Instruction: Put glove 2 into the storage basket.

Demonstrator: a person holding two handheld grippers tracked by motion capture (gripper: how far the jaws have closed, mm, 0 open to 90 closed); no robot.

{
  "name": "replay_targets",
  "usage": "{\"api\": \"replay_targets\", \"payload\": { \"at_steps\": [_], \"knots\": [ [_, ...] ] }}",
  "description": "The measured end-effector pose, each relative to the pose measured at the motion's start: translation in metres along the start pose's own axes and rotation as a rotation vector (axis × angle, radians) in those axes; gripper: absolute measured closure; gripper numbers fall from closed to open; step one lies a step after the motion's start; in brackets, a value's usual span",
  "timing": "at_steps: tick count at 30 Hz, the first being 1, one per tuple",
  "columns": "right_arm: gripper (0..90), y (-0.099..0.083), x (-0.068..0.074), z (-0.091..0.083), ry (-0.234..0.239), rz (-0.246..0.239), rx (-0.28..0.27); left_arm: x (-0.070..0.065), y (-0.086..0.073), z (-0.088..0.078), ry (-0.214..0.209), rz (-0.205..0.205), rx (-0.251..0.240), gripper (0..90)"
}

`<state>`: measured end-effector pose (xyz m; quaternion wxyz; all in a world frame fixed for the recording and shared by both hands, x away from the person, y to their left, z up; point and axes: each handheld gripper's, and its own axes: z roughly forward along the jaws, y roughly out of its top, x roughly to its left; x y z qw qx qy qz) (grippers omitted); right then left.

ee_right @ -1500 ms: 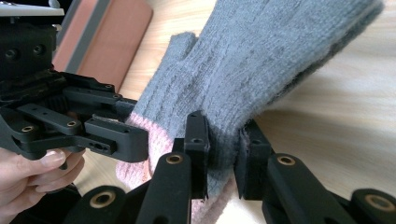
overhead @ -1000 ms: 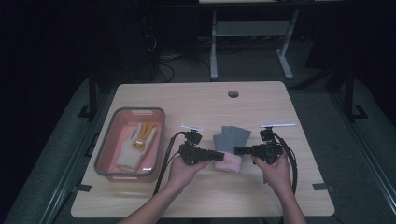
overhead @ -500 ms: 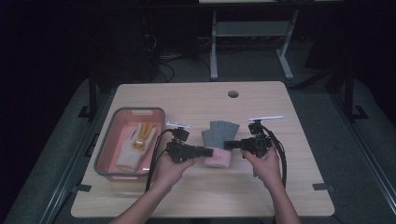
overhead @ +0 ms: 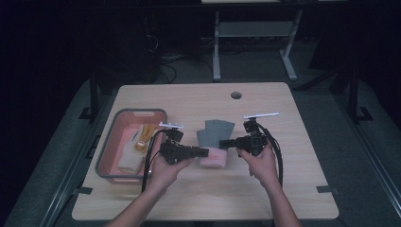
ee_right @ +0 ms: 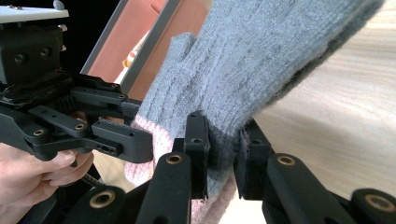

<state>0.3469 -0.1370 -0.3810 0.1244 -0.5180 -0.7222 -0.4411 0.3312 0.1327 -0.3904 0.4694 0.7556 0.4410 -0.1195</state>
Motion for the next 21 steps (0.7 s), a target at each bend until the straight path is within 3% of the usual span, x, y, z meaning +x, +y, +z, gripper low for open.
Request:
{"api": "replay_targets", "payload": {
  "at_steps": [21],
  "knots": [
    [77.0, 0.019, 0.028, 0.016, 0.036, -0.038, 0.012, 0.008, 0.003, -0.038, 0.026, 0.016, -0.039, 65.2]
  ]
}}
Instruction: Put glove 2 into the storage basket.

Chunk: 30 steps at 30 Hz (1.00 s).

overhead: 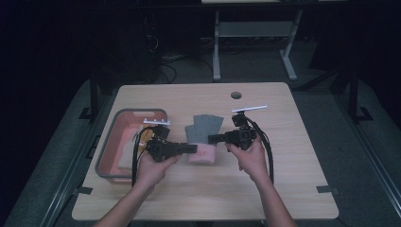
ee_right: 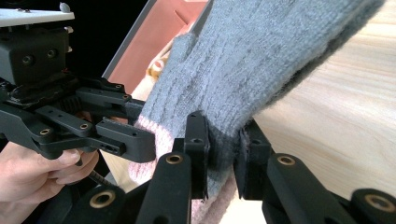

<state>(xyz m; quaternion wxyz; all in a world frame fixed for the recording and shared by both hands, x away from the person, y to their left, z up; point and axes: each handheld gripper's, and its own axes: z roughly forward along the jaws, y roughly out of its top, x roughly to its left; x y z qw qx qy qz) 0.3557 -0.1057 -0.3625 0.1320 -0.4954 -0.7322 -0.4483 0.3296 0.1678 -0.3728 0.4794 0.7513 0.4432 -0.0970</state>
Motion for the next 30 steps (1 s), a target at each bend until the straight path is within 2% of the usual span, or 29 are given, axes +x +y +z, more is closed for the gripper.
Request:
{"api": "replay_targets", "payload": {
  "at_steps": [15, 30],
  "knots": [
    [77.1, 0.015, 0.012, 0.014, 0.027, -0.009, 0.009, 0.01, 0.004, -0.02, 0.008, -0.014, -0.029, 65.4],
    [77.0, 0.029, 0.024, 0.032, 0.057, -0.027, 0.023, 0.018, 0.009, -0.044, 0.037, -0.023, -0.038, 65.4]
  ]
}}
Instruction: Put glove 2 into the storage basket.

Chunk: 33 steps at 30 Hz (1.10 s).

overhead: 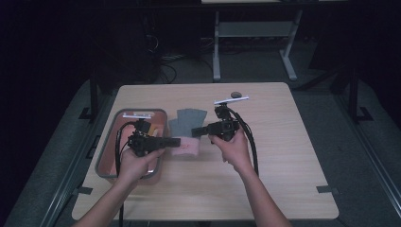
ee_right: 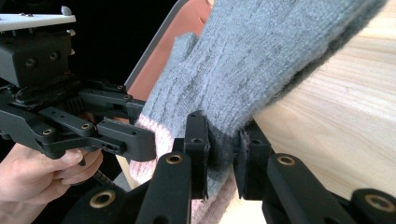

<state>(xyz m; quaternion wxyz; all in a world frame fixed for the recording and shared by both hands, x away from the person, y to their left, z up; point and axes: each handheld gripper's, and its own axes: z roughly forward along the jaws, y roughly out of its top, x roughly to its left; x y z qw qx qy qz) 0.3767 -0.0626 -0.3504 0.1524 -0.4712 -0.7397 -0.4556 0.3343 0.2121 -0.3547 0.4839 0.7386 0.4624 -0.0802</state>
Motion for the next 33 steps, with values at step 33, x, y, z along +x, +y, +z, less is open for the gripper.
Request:
{"api": "replay_targets", "payload": {
  "at_steps": [33],
  "knots": [
    [77.1, 0.024, 0.027, 0.041, 0.041, -0.021, 0.028, 0.024, -0.002, -0.045, 0.04, -0.03, -0.054, 66.0]
  ]
}}
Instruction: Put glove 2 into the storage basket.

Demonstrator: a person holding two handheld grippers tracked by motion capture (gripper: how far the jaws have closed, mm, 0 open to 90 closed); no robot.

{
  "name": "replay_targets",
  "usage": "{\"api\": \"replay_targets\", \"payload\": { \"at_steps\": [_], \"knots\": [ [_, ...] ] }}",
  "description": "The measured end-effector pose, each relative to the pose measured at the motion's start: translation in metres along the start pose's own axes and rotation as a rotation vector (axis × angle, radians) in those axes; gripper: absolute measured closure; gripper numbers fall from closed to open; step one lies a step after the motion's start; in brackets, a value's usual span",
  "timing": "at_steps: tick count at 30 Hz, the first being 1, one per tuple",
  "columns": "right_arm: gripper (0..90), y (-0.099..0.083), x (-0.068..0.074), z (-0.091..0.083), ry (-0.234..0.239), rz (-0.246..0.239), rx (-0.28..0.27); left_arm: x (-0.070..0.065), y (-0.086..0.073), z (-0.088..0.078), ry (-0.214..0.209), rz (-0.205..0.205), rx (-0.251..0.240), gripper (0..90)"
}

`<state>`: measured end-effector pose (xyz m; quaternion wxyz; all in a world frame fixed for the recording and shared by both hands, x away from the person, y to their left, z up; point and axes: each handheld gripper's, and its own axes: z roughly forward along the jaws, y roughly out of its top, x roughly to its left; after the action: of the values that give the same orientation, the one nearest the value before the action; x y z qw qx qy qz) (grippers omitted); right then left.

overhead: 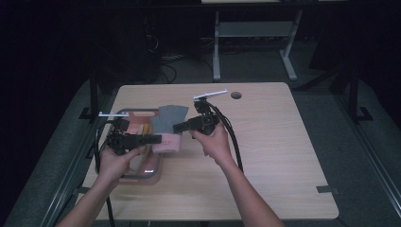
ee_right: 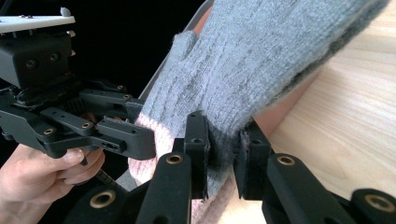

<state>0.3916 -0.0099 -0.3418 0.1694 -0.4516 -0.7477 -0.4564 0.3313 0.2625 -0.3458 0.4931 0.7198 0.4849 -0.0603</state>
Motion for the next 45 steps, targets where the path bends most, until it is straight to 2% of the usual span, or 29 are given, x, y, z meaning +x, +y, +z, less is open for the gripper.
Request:
{"api": "replay_targets", "payload": {
  "at_steps": [12, 17, 26, 27, 33, 39, 45],
  "knots": [
    [77.1, 0.009, 0.012, 0.018, 0.022, -0.007, 0.009, 0.01, 0.0, -0.02, 0.017, -0.01, -0.016, 66.3],
    [77.1, 0.013, 0.016, 0.025, 0.023, -0.008, 0.011, 0.015, 0.001, -0.025, 0.039, -0.008, -0.011, 67.0],
    [77.1, 0.018, 0.018, 0.039, 0.042, 0.008, 0.018, 0.022, 0.0, -0.033, 0.048, -0.022, -0.014, 67.5],
    [77.1, 0.019, 0.018, 0.04, 0.043, 0.011, 0.021, 0.026, 0.0, -0.034, 0.048, -0.035, -0.015, 67.6],
    [77.1, 0.022, 0.021, 0.049, 0.037, 0.004, 0.025, 0.031, 0.0, -0.04, 0.059, -0.048, -0.02, 68.1],
    [77.1, 0.027, 0.028, 0.056, 0.033, -0.013, 0.026, 0.034, 0.002, -0.049, 0.075, -0.04, -0.02, 68.1],
    [77.0, 0.028, 0.031, 0.064, 0.045, -0.009, 0.03, 0.038, 0.001, -0.055, 0.091, -0.05, -0.02, 68.1]
  ]
}}
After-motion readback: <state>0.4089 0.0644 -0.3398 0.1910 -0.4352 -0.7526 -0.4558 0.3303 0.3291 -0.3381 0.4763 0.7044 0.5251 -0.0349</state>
